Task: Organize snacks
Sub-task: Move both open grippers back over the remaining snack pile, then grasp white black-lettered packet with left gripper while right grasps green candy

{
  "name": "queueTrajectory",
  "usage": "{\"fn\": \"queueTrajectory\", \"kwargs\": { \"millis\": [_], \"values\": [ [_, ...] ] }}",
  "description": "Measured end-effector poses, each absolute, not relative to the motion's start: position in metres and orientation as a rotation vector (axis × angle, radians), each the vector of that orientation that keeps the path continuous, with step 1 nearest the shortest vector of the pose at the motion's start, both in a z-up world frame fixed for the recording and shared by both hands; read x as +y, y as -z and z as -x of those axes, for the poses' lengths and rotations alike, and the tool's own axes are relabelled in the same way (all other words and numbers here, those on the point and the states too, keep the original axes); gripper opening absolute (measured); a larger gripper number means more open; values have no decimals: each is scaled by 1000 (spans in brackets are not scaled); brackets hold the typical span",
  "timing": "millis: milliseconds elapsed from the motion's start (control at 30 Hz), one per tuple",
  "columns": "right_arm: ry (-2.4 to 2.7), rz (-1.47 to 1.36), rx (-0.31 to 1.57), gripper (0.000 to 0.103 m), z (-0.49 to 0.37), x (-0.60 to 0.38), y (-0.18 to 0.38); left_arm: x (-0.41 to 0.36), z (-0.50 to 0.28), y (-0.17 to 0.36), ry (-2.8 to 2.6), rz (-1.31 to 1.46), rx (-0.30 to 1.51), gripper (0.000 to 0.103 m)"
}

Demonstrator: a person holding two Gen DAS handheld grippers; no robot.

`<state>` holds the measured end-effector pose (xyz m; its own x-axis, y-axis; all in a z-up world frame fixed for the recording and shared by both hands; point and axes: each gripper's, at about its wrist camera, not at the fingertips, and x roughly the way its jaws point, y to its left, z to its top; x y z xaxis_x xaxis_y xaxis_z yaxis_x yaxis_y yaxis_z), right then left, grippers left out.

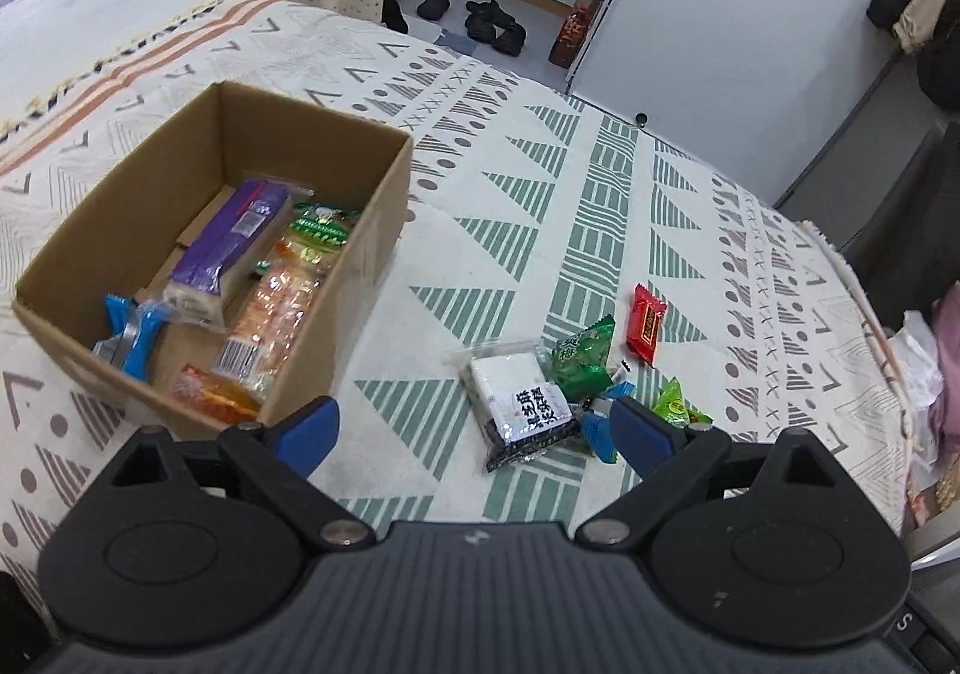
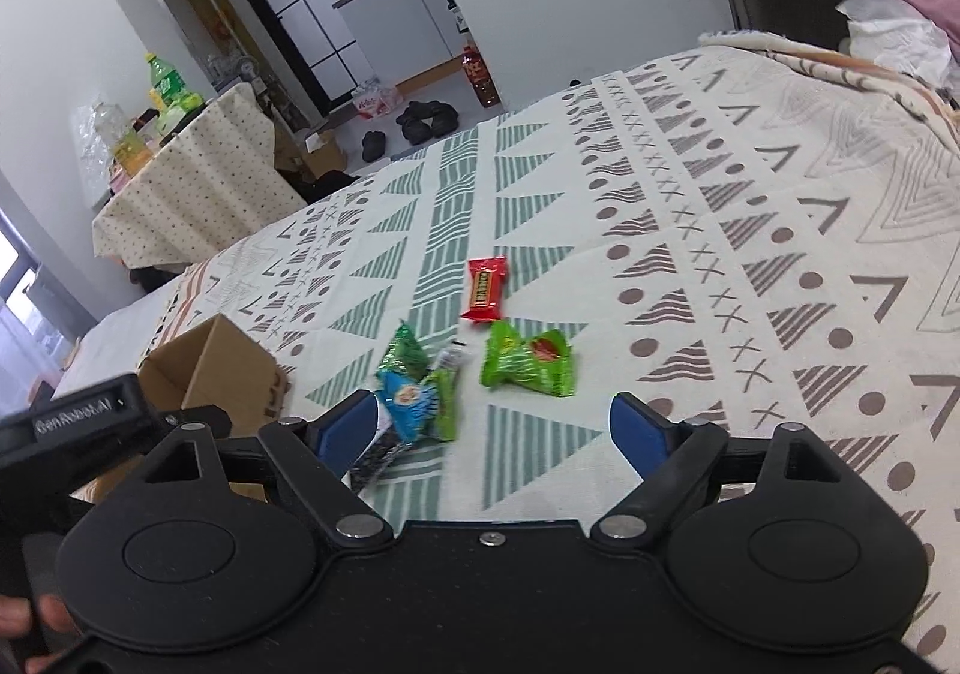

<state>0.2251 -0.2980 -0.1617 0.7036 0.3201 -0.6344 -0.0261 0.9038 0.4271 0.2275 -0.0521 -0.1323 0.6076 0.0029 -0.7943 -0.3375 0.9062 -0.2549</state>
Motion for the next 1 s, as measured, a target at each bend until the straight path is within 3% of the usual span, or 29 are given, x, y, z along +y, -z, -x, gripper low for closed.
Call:
{"fn": "queueTrajectory", "kwargs": {
  "millis": [433,1000],
  "values": [
    [-195,-397,794,82,-259,-304,188,-59,-280,163,-268,413,1015,86],
    [-232,-360,851,78,-302,-291,217,-73,-315,207,-269,406,1048,83]
  ]
}}
